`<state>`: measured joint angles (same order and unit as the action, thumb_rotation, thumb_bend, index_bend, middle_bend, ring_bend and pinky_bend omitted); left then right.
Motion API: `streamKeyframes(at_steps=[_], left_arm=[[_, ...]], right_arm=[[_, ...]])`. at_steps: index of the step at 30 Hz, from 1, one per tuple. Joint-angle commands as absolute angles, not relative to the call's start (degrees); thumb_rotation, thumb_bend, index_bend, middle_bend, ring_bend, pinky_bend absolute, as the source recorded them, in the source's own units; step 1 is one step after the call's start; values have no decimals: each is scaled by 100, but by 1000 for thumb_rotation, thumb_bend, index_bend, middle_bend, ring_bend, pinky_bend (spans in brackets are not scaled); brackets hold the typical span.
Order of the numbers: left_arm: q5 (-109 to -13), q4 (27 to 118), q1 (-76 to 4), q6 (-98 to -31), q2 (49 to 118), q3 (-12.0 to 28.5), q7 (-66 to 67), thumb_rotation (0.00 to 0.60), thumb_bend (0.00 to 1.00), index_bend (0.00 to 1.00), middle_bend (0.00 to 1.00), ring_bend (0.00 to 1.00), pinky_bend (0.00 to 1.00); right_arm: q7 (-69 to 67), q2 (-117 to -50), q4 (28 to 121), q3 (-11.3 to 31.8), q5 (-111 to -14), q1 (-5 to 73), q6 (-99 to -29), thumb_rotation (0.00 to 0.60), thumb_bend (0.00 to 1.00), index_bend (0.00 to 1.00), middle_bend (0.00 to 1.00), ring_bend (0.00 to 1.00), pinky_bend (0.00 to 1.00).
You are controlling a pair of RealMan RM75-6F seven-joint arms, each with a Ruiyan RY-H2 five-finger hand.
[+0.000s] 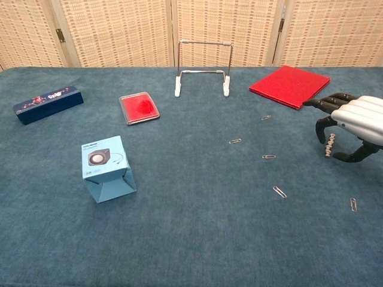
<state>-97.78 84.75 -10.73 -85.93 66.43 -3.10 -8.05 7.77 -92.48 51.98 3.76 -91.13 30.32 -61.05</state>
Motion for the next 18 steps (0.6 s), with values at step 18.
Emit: streamKeyframes(at_steps=[18], left_arm=[[-9774,8463,-1075,-8584,6644,-309,-842,600,323,0,0,0,0]], right_arm=[[637,-9543,4698,253,-8933,3208,-5938,600,331,508,0,0,0]])
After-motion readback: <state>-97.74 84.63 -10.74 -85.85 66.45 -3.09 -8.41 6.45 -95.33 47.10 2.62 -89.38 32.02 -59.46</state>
